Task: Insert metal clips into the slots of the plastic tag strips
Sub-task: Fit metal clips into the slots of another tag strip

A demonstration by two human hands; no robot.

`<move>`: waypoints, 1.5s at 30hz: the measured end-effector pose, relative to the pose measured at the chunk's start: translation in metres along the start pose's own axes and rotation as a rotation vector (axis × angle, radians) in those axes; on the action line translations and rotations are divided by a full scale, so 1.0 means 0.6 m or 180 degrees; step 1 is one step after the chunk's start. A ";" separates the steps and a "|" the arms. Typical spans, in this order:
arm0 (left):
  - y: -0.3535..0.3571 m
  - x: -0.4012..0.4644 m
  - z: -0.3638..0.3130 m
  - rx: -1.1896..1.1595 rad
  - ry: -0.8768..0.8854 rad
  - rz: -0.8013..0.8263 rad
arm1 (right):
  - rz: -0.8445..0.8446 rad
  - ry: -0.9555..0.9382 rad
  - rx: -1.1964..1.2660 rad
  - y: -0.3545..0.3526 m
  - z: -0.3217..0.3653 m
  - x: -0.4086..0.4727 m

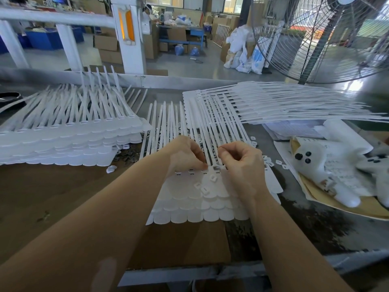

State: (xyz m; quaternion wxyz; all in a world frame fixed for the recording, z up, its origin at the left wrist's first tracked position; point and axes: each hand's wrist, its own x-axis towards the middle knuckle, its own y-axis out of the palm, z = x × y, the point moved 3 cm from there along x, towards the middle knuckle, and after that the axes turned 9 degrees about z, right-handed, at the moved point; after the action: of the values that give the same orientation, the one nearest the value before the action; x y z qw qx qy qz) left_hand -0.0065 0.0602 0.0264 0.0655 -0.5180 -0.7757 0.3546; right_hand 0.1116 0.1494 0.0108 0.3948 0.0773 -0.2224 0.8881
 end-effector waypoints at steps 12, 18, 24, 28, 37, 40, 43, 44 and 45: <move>0.019 -0.021 -0.014 0.0691 0.0889 -0.0284 | -0.0096 0.0075 0.0022 -0.002 0.002 -0.003; 0.032 -0.021 -0.015 0.1570 0.0998 -0.0266 | -0.0056 0.0087 -0.0002 -0.004 0.003 -0.001; 0.031 -0.013 -0.020 0.1171 0.0846 -0.0091 | -0.0061 0.0107 -0.0013 -0.004 0.002 -0.001; 0.036 -0.011 -0.019 0.0980 0.0798 -0.0154 | -0.0058 0.0128 -0.0006 -0.004 0.001 -0.001; 0.034 -0.013 -0.015 0.0562 0.0833 -0.0293 | -0.0054 0.0195 0.0127 -0.004 -0.003 0.000; 0.036 -0.011 -0.017 0.0979 0.0766 -0.0270 | -0.0080 0.0212 0.0153 -0.004 -0.005 0.000; 0.030 -0.014 -0.012 0.0513 0.0794 -0.0391 | -0.0054 0.0209 0.0143 -0.005 -0.004 0.000; 0.026 -0.017 -0.010 0.0359 0.0817 -0.0404 | -0.0046 0.0202 0.0131 -0.005 -0.005 0.000; 0.024 -0.019 -0.010 0.0241 0.0851 -0.0356 | -0.0048 0.0195 0.0119 -0.006 -0.005 -0.001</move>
State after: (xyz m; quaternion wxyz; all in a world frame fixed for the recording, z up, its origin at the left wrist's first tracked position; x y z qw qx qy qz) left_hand 0.0124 0.0563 0.0251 0.2074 -0.5137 -0.7738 0.3072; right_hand 0.1144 0.1526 0.0089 0.4066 0.0591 -0.1930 0.8910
